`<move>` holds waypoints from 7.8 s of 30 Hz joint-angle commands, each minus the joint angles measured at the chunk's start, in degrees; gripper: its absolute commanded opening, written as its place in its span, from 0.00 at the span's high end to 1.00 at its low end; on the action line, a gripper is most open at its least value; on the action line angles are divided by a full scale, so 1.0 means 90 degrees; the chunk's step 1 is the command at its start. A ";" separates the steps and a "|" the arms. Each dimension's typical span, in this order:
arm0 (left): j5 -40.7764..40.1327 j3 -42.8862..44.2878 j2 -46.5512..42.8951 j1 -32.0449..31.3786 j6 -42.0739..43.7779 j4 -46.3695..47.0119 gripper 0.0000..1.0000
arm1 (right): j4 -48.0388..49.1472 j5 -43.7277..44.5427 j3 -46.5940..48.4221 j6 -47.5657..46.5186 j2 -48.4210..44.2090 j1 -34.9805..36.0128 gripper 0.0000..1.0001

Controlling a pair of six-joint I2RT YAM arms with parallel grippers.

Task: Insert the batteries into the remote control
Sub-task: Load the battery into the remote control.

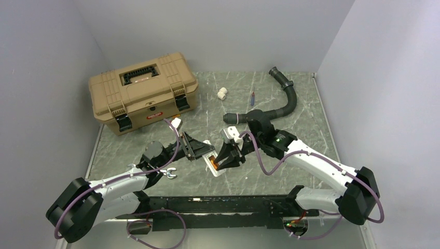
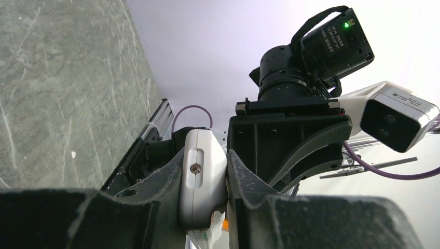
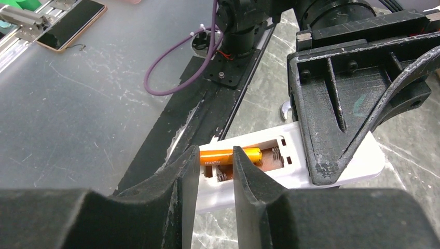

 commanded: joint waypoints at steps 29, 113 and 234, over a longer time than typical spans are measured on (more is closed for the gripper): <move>0.0029 0.0251 -0.0176 -0.0025 -0.0187 0.0555 1.00 | -0.0293 0.0195 0.0287 -0.0384 0.0315 0.0005 0.77; 0.0104 0.0195 -0.0185 -0.0027 -0.0484 0.1329 1.00 | -0.0609 0.0356 0.0636 -0.0037 0.0584 -0.0011 0.74; 0.0086 0.0023 0.0410 -0.0025 -0.0598 0.1843 1.00 | -0.0713 0.0757 0.0502 -0.0194 -0.0139 0.0003 0.60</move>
